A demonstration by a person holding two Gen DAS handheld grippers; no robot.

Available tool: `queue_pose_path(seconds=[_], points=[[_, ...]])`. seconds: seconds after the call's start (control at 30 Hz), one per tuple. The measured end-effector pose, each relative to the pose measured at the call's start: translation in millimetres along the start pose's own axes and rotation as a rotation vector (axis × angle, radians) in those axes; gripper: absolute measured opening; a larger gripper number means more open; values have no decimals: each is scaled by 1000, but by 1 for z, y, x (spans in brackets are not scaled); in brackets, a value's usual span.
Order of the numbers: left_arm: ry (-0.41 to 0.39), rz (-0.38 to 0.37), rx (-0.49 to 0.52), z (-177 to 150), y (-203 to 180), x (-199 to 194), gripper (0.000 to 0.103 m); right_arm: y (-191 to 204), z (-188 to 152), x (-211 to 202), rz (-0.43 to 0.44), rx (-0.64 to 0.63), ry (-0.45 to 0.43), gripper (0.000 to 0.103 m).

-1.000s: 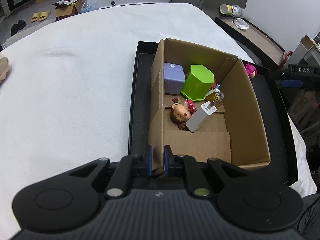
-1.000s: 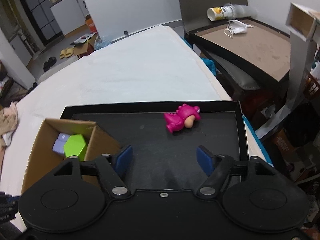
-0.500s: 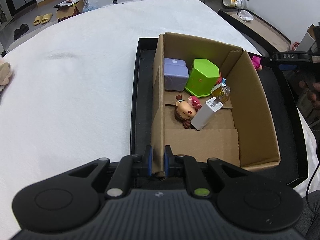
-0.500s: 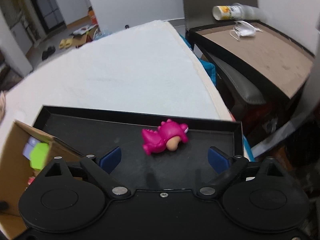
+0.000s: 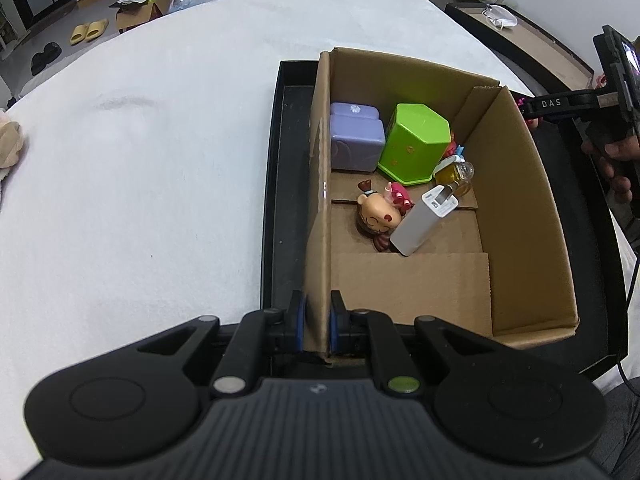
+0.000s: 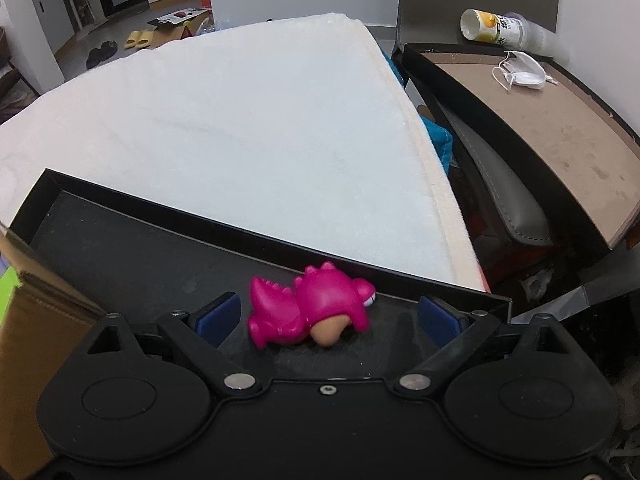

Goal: Organize rigid objects
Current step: 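Move the right tool to the pink dinosaur and grasp it, then carry the pink dinosaur over the box and release it with the right tool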

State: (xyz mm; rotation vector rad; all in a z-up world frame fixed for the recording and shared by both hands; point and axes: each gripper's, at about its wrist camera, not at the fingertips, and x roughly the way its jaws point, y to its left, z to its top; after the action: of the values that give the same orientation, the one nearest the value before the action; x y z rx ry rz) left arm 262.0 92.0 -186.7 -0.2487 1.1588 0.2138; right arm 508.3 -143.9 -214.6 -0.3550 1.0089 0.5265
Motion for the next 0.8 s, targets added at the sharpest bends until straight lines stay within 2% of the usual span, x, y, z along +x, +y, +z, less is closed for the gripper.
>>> queue_pose_path(seconds=[0.1,0.17,0.2,0.5,0.8], points=[[5,0,-3,1,0,2,11,2,0,3,-1,-10,-2,92],[7,0,-2,1,0,3,11,1,-1,6,13,-11,16,68],[5,-2,-2,1,0,3,11,0,-1,8,19,-3,31,63],[2,-9,-1,0,1,1,11,2,-9,-12,9,6,22,63],[-18,-29,-12,-2,4,-6,12,11,-4,-49,-2,12,-18,63]])
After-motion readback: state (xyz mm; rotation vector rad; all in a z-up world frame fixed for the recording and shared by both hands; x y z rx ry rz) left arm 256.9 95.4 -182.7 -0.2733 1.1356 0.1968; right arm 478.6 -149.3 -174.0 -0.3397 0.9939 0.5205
